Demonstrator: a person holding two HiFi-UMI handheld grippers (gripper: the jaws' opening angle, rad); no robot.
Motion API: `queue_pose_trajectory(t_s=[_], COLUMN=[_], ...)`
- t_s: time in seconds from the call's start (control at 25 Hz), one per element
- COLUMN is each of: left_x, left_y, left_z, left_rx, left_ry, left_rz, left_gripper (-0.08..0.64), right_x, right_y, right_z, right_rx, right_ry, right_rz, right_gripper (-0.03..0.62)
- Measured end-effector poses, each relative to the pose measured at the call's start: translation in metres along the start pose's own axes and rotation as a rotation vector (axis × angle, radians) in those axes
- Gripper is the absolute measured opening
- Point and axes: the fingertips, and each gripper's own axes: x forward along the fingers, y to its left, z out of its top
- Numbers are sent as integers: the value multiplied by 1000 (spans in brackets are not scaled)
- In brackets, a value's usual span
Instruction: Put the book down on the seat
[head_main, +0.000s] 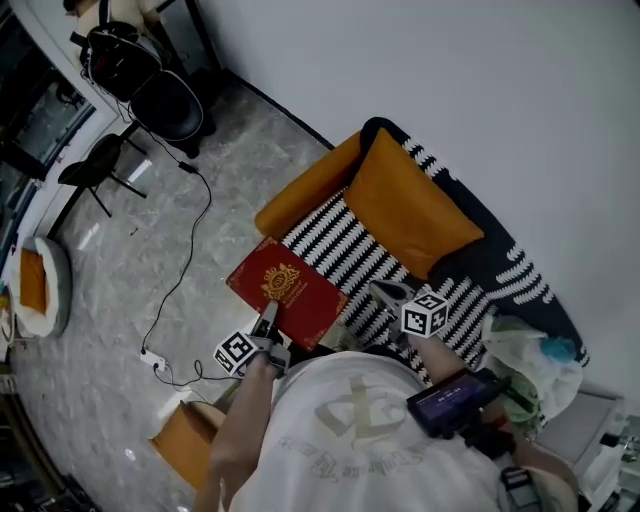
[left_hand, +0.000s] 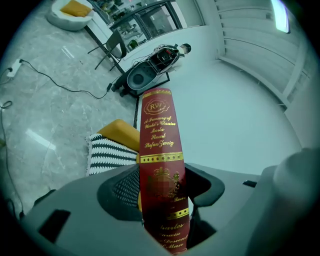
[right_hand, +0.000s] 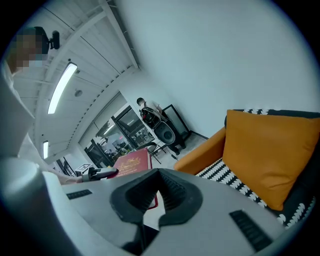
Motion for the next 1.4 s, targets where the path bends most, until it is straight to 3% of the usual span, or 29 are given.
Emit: queue_pose_trajectory(t_s=[0.48, 0.8, 1.4], left_x=[41, 89, 132], left_y=[-8, -13, 8], left_z=[-1, 20, -11], left_rx=[32, 35, 19], left_ry=[90, 119, 194], left_rz=[3, -1, 73], left_gripper=[249, 250, 250], right_x=[-9, 1, -2], right_y=[-32, -52, -94], right_z=[-12, 16, 6], right_rx=[69, 48, 113], right_ry=[5, -7, 23], right_rz=[-73, -113, -148], right_gripper=[14, 15, 14])
